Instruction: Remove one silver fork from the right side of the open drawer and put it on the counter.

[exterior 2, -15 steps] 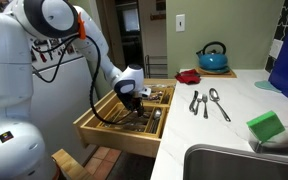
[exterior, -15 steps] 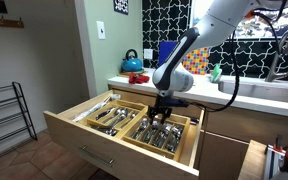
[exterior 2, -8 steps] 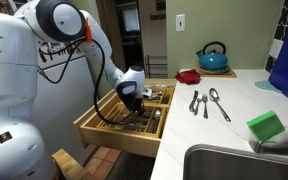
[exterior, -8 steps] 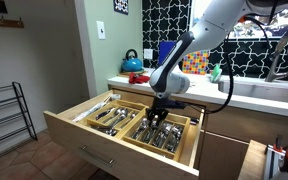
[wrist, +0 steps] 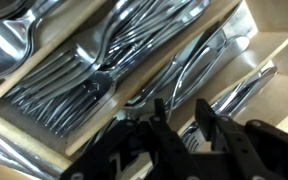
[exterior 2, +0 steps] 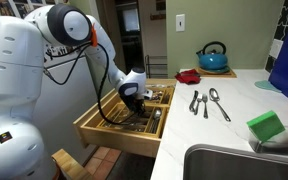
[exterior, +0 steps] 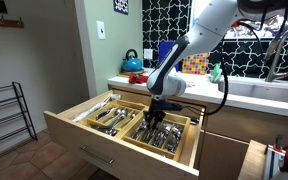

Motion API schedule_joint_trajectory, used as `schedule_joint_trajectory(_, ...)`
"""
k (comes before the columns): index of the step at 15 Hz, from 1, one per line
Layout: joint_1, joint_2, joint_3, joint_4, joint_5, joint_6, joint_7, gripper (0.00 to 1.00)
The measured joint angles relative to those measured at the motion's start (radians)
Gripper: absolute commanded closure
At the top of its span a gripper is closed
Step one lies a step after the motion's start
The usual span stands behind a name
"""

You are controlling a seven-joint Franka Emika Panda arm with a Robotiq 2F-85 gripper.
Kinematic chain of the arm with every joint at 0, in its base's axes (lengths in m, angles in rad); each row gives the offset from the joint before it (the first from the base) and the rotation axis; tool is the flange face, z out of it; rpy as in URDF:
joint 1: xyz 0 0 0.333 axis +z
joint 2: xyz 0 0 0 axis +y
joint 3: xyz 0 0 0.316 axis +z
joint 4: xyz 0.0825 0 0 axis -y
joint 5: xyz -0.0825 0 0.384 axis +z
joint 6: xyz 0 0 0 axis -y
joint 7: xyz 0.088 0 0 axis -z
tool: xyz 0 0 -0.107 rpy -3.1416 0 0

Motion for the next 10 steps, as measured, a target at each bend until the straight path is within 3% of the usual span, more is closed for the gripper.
schedule_joint_trajectory(4,0.0,0.022,0.0,0.014,-0.003,0.0,0.002,0.72)
schedule_joint_trajectory(10,-0.001,0.047,-0.001,0.035,-0.004,0.0,0.004,0.73)
